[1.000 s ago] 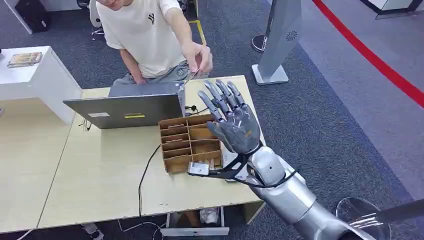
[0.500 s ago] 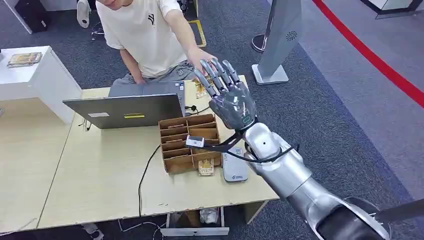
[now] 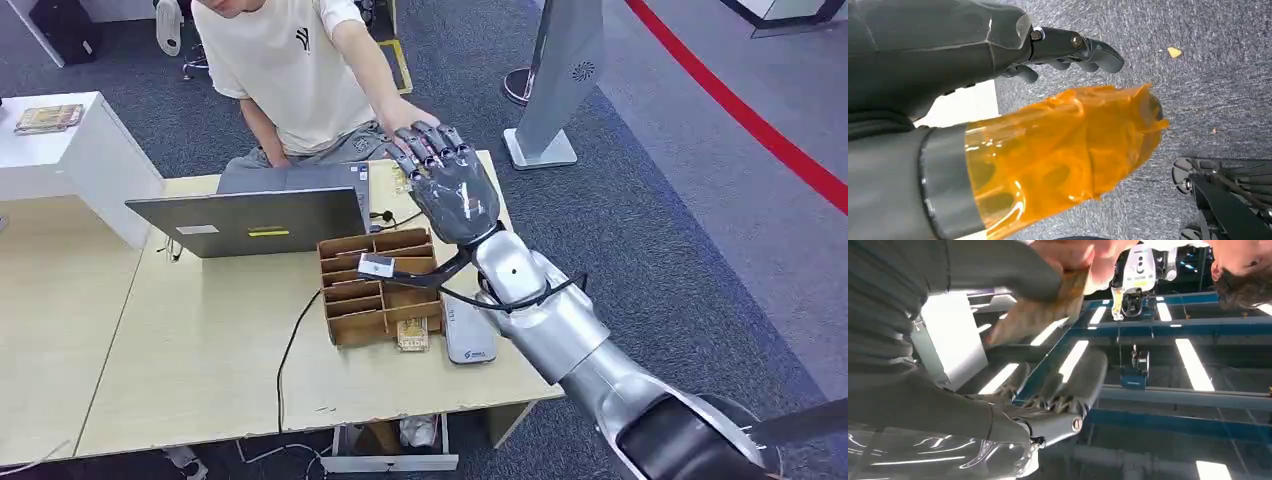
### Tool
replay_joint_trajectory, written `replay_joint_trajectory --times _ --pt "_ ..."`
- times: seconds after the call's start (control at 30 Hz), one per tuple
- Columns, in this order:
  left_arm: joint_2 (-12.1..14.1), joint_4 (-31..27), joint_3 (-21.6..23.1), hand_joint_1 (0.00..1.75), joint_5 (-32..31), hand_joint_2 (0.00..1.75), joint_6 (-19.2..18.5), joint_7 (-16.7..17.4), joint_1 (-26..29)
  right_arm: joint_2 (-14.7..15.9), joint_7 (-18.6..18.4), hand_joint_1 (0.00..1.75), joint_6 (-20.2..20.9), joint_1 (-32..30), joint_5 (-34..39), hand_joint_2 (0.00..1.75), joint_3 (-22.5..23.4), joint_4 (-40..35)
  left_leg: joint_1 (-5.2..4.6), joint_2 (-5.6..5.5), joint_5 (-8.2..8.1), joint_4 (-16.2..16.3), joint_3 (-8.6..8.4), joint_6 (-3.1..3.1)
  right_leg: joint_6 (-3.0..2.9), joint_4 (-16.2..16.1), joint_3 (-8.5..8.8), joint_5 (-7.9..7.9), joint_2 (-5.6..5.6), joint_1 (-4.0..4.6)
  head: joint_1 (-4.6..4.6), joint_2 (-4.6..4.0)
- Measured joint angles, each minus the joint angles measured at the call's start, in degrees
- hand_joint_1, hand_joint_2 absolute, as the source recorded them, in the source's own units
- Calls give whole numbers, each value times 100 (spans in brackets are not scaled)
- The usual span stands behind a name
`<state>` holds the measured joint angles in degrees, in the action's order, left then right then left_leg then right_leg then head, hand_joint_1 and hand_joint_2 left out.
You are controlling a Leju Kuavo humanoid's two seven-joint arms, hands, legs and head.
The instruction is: Pass the card to the sensor for recognition and then transmit it.
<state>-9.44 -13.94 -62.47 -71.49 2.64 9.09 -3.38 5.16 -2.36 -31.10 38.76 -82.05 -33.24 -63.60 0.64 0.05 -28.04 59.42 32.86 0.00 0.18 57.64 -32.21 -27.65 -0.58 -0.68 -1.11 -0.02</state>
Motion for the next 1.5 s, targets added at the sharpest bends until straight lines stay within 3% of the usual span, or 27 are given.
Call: replay_joint_trajectory --times 0.87,1.13,1.5 --pt "-9 0 2 0 -13 0 4 46 4 -166 92 175 177 -118 461 175 234 92 0 -1 0 0 0 0 0 0 -1 0 -1 0 0 0" --pt "-53 0 2 0 35 0 28 59 10 -310 266 175 173 -517 1293 175 596 -188 0 0 0 0 1 0 0 0 -3 0 0 0 2 0" --pt "-170 0 -2 0 142 0 111 35 28 -770 942 175 306 -1703 3739 175 1375 -1542 0 -1 -1 -1 4 0 0 0 -6 -2 -1 0 -2 0"
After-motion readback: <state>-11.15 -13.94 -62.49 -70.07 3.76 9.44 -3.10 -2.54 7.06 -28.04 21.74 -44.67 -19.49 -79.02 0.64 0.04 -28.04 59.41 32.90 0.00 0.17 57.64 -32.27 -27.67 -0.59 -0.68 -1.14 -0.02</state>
